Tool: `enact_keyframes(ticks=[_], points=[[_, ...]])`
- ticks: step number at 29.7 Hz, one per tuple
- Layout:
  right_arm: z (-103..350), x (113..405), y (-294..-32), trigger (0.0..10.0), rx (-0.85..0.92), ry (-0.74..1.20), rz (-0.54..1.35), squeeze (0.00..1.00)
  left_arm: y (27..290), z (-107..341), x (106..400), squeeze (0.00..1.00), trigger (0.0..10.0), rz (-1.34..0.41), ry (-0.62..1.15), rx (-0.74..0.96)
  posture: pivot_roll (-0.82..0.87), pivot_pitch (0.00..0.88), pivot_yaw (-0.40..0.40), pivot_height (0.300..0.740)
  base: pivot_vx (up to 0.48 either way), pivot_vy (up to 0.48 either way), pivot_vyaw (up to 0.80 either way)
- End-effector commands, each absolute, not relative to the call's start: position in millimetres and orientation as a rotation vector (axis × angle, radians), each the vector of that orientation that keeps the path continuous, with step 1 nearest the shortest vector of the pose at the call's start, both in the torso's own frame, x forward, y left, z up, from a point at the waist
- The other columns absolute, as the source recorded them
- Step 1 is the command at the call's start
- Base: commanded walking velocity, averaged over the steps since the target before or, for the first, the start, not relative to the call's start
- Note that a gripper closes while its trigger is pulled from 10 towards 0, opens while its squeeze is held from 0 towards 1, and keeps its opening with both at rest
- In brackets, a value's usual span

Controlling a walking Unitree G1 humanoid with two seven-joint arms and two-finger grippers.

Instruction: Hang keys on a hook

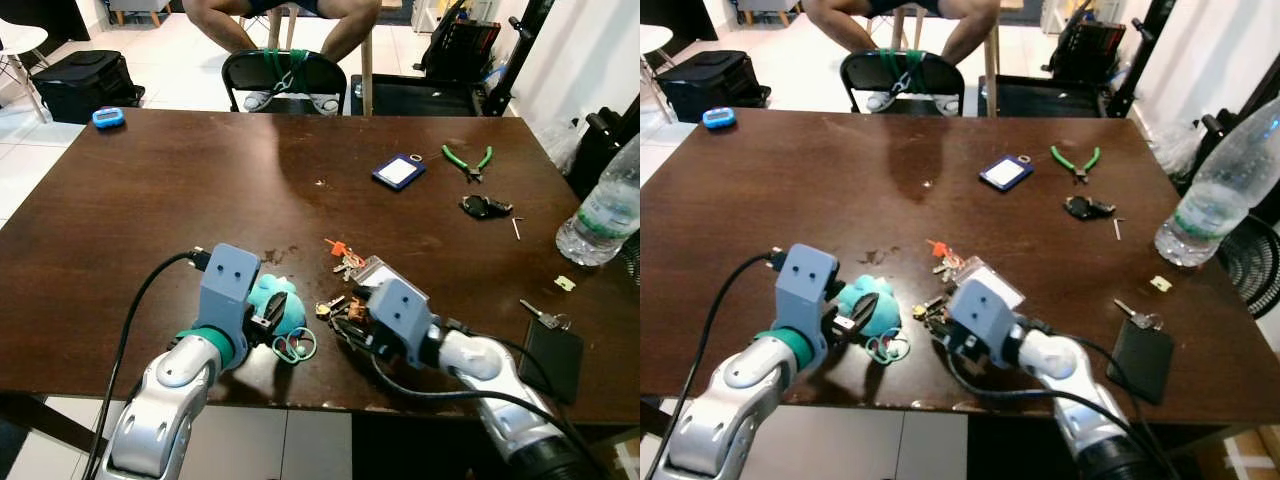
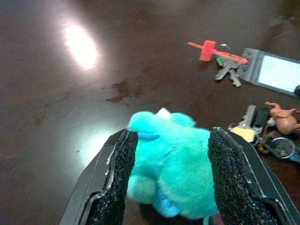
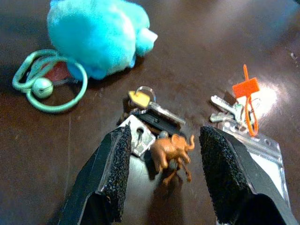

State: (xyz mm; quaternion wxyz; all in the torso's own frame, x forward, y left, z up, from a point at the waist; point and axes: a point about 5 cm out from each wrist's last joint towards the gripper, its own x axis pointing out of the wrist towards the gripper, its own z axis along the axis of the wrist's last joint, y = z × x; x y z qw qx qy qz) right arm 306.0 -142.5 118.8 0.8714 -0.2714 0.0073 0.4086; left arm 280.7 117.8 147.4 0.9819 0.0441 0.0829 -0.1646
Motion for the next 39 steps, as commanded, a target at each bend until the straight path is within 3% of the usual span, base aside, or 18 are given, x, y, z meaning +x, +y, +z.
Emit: enact_keyframes(ticks=[1, 14, 18, 30, 39], points=[[113, 305, -141, 10.0, -0.584, 0.039, 0.867, 0.0, 117, 142, 280, 0.0, 10.0, -0.336, 0.192, 0.091, -0.08, 0.075, 0.106, 0.74, 0.0, 0.0, 0.0], [116, 312, -132, 10.0, -0.596, 0.025, 0.849, 0.0, 119, 143, 280, 0.0, 10.0, -0.328, 0.191, 0.091, -0.07, 0.069, 0.103, 0.74, 0.0, 0.0, 0.0], [121, 327, -124, 10.0, -0.451, 0.012, 0.748, 0.0, 117, 142, 279, 0.0, 10.0, -0.331, 0.194, 0.089, -0.07, 0.067, 0.105, 0.74, 0.0, 0.0, 0.0], [113, 332, -119, 10.0, -0.558, 0.026, 0.735, 0.0, 118, 142, 279, 0.0, 10.0, -0.326, 0.193, 0.086, -0.06, 0.06, 0.099, 0.74, 0.0, 0.0, 0.0], [147, 336, -111, 10.0, -0.385, -0.147, 0.704, 0.0, 117, 142, 278, 0.0, 10.0, -0.327, 0.192, 0.082, -0.06, 0.064, 0.1, 0.74, 0.0, 0.0, 0.0]])
